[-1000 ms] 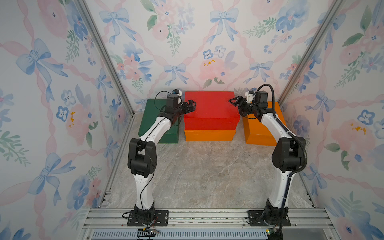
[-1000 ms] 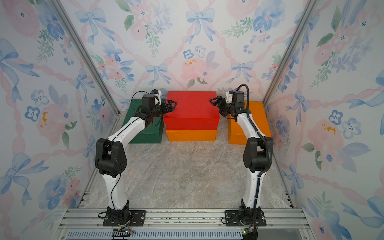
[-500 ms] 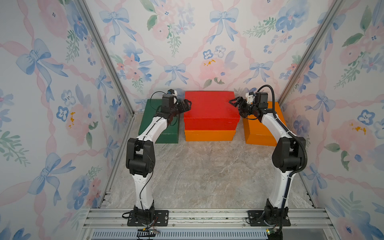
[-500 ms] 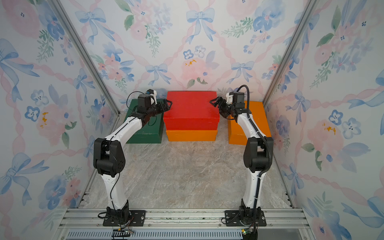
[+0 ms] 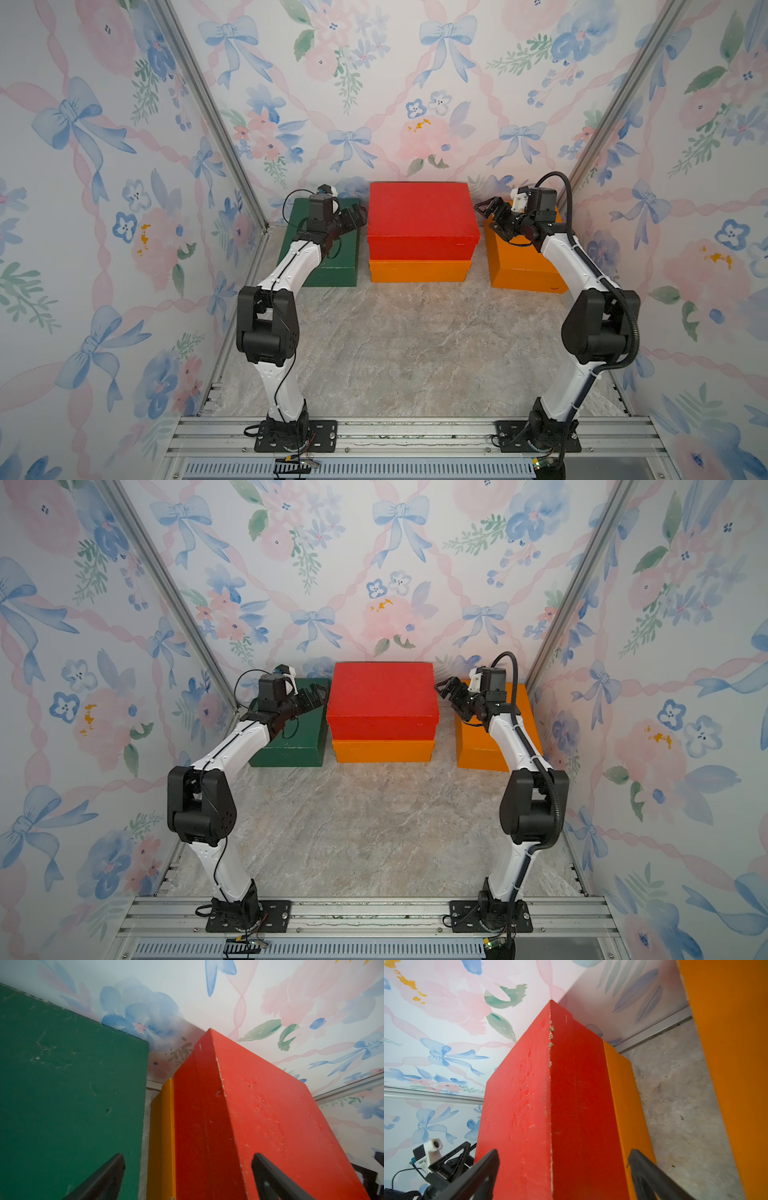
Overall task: Stack the shoeboxes
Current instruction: Place the shoebox at the shoebox.
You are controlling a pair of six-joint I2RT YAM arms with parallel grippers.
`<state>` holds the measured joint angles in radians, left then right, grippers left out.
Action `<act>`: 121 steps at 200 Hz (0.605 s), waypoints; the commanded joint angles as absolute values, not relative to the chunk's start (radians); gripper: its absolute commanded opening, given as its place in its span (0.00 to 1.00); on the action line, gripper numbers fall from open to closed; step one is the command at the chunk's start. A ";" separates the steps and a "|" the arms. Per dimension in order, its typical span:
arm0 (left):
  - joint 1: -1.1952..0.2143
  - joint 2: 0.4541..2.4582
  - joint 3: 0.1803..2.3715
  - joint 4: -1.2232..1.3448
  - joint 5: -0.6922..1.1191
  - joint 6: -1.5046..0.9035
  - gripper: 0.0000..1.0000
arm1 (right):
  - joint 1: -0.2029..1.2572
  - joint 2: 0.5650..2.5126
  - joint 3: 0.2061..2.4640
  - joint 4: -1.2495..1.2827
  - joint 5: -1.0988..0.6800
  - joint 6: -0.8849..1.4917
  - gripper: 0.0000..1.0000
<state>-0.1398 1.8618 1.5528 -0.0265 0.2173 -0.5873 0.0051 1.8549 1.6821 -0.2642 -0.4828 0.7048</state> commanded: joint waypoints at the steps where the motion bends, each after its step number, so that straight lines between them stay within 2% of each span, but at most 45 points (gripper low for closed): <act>1: -0.122 1.795 1.492 -0.020 0.169 -0.588 0.98 | -0.001 1.757 1.639 -0.313 -0.414 0.641 0.97; 36: -0.106 1.726 1.387 -0.018 0.133 -0.582 0.98 | 0.023 1.628 1.607 -0.442 -0.312 0.533 0.97; 55: -0.103 1.695 1.336 -0.017 0.113 -0.581 0.98 | 0.068 1.569 1.611 -0.557 -0.171 0.492 0.97; 77: -0.098 1.671 1.287 -0.018 0.094 -0.578 0.98 | 0.084 1.482 1.508 -0.512 -0.123 0.517 0.97; 99: -0.095 1.656 1.250 -0.017 0.084 -0.578 0.98 | 0.086 1.396 1.391 -0.404 -0.132 0.572 0.97; 121: -0.094 1.646 1.222 -0.016 0.069 -0.573 0.98 | 0.112 1.414 1.430 -0.483 -0.217 0.515 0.97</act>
<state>-0.1017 1.6844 1.2522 -0.0235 0.1005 -0.5865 0.0875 1.3987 1.4166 -0.4522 -0.1871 0.5522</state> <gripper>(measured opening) 0.979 0.969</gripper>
